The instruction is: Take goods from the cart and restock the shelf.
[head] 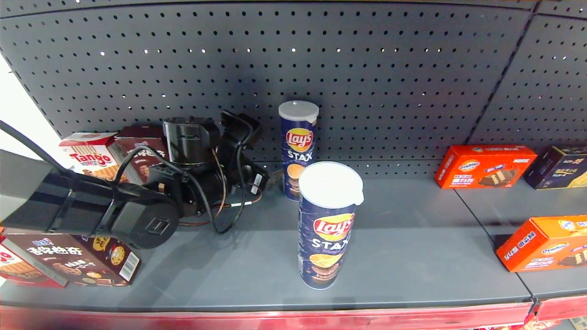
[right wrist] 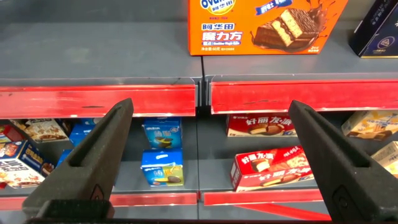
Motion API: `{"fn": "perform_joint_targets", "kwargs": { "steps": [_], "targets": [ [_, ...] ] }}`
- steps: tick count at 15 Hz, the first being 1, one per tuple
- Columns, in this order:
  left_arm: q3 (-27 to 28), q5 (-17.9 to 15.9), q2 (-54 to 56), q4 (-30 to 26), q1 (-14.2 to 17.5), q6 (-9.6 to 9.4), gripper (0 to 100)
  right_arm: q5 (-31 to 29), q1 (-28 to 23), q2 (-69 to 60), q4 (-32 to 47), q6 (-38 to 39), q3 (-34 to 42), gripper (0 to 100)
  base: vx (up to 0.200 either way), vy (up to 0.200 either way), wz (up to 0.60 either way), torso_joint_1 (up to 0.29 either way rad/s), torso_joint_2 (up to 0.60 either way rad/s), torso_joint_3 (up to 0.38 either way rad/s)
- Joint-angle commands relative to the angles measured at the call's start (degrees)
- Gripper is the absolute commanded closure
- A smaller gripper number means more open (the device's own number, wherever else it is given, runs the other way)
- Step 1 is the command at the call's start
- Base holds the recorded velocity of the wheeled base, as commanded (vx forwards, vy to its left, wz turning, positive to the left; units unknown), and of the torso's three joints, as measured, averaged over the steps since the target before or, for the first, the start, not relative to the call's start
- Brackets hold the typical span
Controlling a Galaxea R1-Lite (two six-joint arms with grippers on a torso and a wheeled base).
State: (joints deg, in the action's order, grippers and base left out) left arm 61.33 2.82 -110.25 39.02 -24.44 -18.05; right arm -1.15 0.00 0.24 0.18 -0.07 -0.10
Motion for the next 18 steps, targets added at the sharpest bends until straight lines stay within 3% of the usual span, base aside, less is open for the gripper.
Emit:
{"fn": "perform_joint_targets", "kwargs": {
  "steps": [1,7,10,14,18],
  "targets": [
    [0.2,0.0,-0.5,0.1,-0.4,0.04,0,0.0,0.0,0.1,0.0,0.0,0.0,0,0.000,0.000,0.00,0.000,0.00,0.000],
    [-2.2,1.7,2.1,0.2,-1.2,0.21,0,0.0,0.0,0.0,0.0,0.0,0.0,0,0.000,0.000,0.00,0.000,0.00,0.000],
    [-3.7,8.3,3.6,0.4,-0.9,-0.14,0,0.0,0.0,0.0,0.0,0.0,0.0,0,0.000,0.000,0.00,0.000,0.00,0.000],
    [-3.0,14.1,1.0,5.5,-2.2,-0.31,0,0.0,0.0,0.0,0.0,0.0,0.0,0,0.000,0.000,0.00,0.000,0.00,0.000],
    [-2.5,16.1,-1.2,7.3,-4.1,-0.23,0,0.0,0.0,0.0,0.0,0.0,0.0,0,0.000,0.000,0.00,0.000,0.00,0.000]
  ]
}}
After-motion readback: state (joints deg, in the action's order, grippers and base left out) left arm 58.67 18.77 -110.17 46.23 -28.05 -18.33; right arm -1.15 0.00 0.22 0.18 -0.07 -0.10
